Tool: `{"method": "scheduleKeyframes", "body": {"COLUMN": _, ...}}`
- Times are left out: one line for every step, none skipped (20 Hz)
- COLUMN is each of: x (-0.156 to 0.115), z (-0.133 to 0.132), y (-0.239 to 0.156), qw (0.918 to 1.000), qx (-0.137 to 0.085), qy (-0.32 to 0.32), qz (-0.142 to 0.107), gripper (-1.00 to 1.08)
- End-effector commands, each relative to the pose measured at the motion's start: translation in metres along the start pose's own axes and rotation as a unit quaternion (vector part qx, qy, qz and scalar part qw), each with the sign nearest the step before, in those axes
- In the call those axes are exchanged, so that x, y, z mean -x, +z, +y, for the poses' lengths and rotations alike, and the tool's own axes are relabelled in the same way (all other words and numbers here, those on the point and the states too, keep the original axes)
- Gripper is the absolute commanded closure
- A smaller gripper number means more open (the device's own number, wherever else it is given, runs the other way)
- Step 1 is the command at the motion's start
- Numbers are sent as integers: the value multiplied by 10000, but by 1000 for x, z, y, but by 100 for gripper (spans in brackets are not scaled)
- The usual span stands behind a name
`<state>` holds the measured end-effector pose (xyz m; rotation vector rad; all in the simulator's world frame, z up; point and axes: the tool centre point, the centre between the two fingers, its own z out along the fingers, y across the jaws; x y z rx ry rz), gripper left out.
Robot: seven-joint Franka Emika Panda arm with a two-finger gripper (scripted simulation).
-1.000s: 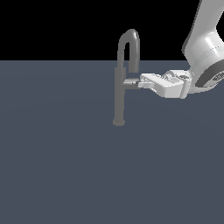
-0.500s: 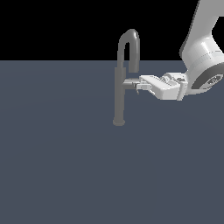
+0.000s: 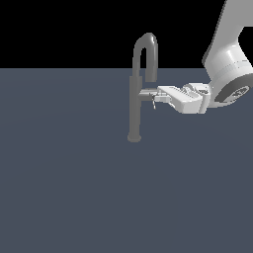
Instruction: Turn on the faucet by rotating a designated handle.
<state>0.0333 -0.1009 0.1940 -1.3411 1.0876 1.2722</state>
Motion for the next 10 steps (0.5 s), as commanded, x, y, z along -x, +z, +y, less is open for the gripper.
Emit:
{"method": "scheduleKeyframes", "body": {"x": -29, "z": -4, "y": 4, "qw": 9998, "qx": -70, "qy": 163, "qz": 14, "gripper": 108}}
{"method": "scheduleKeyframes", "body": {"x": -33, "z": -5, "y": 4, "qw": 9998, "qx": -76, "qy": 181, "qz": 12, "gripper": 108}}
{"method": "scheduleKeyframes", "body": {"x": -36, "z": -6, "y": 4, "qw": 9998, "qx": -82, "qy": 199, "qz": 11, "gripper": 108}}
{"method": "scheduleKeyframes", "body": {"x": -40, "z": -7, "y": 4, "qw": 9997, "qx": -87, "qy": 216, "qz": 10, "gripper": 108}}
{"method": "scheduleKeyframes", "body": {"x": -43, "z": -8, "y": 4, "qw": 9997, "qx": -93, "qy": 234, "qz": 9, "gripper": 108}}
{"method": "scheduleKeyframes", "body": {"x": -47, "z": -9, "y": 4, "qw": 9996, "qx": -98, "qy": 250, "qz": 7, "gripper": 108}}
{"method": "scheduleKeyframes", "body": {"x": -50, "z": -10, "y": 4, "qw": 9996, "qx": -103, "qy": 267, "qz": 6, "gripper": 108}}
{"method": "scheduleKeyframes", "body": {"x": -54, "z": -11, "y": 4, "qw": 9995, "qx": -108, "qy": 284, "qz": 5, "gripper": 108}}
{"method": "scheduleKeyframes", "body": {"x": -57, "z": -12, "y": 4, "qw": 9995, "qx": -114, "qy": 300, "qz": 4, "gripper": 108}}
{"method": "scheduleKeyframes", "body": {"x": -57, "z": -12, "y": 4, "qw": 9995, "qx": -114, "qy": 300, "qz": 4, "gripper": 108}}
